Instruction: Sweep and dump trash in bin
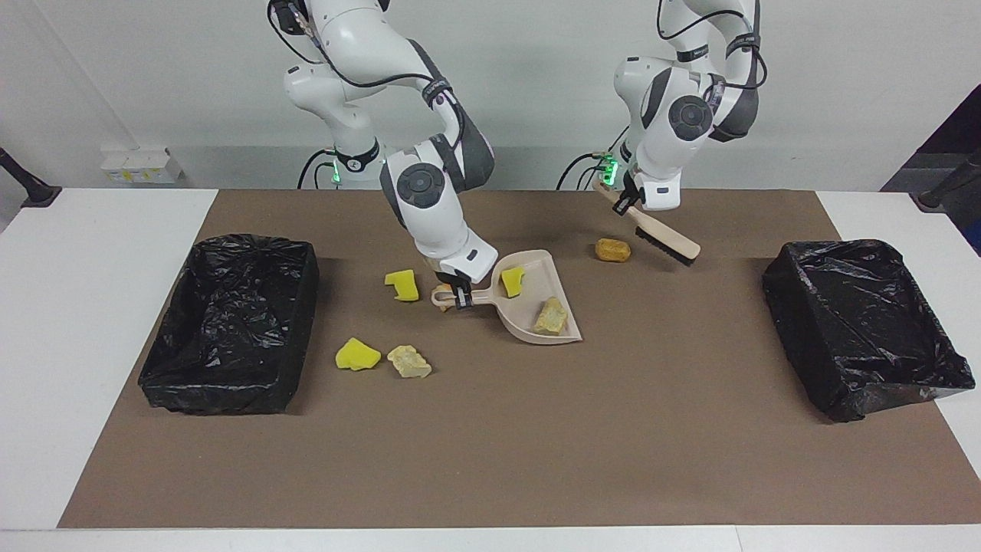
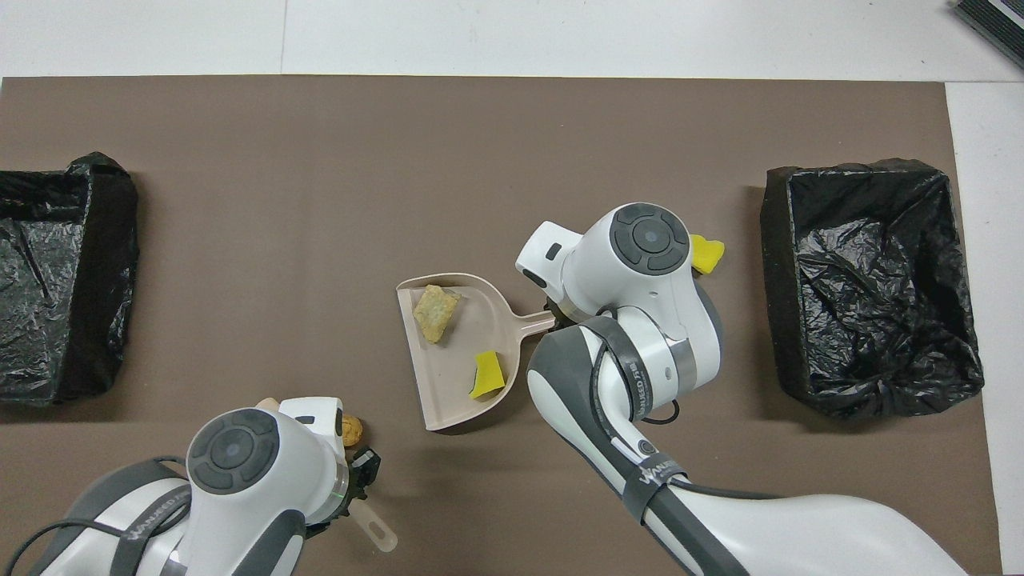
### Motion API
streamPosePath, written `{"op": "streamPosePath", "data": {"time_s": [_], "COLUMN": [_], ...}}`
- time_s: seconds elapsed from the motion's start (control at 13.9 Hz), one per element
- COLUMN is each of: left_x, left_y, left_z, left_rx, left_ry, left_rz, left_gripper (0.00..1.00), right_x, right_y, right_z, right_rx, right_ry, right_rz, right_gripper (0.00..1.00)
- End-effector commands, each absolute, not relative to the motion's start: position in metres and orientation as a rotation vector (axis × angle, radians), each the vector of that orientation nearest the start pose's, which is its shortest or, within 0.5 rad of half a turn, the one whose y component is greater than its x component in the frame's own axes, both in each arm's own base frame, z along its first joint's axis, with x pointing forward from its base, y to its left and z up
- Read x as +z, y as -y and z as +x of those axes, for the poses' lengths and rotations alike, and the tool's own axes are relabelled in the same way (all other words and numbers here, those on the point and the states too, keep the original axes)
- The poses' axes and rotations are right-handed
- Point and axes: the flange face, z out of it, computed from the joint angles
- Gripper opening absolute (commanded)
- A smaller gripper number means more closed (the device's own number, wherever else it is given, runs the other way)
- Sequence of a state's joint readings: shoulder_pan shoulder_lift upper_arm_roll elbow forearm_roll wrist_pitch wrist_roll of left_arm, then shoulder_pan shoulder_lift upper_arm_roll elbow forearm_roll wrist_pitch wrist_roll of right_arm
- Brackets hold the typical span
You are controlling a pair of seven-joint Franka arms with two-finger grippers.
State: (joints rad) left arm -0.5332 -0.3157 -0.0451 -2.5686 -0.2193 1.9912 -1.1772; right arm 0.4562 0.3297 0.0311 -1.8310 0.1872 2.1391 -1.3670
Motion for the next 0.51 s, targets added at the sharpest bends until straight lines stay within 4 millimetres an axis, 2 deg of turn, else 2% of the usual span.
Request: {"op": "streamPosePath", "data": {"time_s": [0.0,0.29,0.43], "left_x": [0.347,0.349,0.355], "left_y": [0.233,0.248,0.278], "left_z": [0.326,0.344,0.342], "left_rx": [0.517,0.47,0.373], "left_ry": [0.878,0.558,0.415], "left_rz": [-2.97,-3.225,-3.338], "left_gripper": [0.0,0.0,0.0], "right_x": [0.349,0.349,0.349], "right_y": [-0.3,-0.299,-0.299], "right_z": [0.55,0.551,0.551], "right_rx": [0.085,0.087,0.087], "right_ry": [-2.514,-2.511,-2.511], "right_rz": [2.106,2.108,2.108], "right_gripper": [0.0,0.0,0.0]}}
